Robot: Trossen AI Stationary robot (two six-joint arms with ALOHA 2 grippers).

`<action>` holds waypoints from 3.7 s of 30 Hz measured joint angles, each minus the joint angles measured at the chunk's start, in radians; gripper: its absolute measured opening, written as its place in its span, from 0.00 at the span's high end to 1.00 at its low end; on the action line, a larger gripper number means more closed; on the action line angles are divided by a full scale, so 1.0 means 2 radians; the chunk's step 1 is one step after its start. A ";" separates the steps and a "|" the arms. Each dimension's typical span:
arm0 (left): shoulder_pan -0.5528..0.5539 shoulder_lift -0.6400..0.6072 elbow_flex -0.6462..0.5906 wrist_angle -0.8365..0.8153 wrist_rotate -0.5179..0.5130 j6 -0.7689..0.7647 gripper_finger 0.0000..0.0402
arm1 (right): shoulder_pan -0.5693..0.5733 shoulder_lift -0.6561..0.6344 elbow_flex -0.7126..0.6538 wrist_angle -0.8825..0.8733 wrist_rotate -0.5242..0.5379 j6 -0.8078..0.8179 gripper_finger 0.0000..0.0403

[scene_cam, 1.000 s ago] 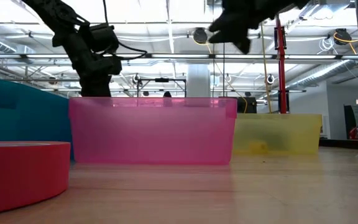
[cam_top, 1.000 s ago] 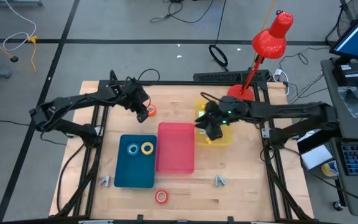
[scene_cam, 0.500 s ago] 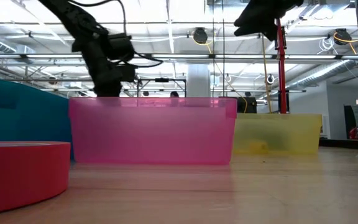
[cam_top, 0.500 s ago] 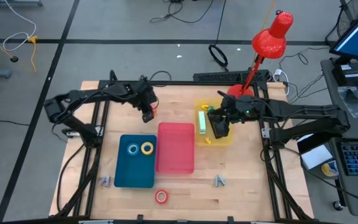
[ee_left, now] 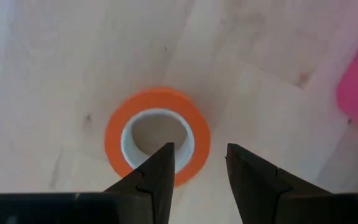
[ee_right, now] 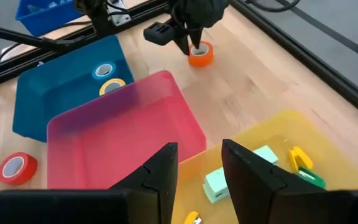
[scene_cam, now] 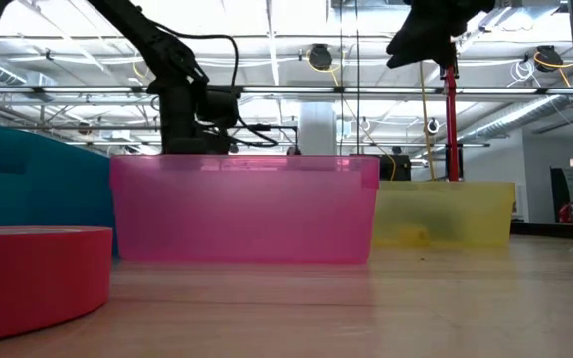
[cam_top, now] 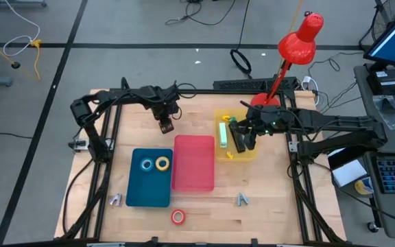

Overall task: Pick and place Stapler, Stapler remover, tape
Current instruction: Put the orange tape into the blue bin

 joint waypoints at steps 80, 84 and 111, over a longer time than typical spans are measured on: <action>-0.603 -0.172 -0.073 -0.104 -0.023 -0.337 0.91 | 0.000 -0.014 0.000 0.023 0.013 -0.001 0.71; -0.604 -0.164 -0.113 -0.042 -0.003 -0.338 0.91 | 0.000 -0.014 0.000 0.022 0.013 -0.001 0.71; -0.592 -0.164 -0.201 0.070 -0.017 -0.413 0.69 | 0.000 -0.014 0.000 0.021 0.011 -0.034 0.71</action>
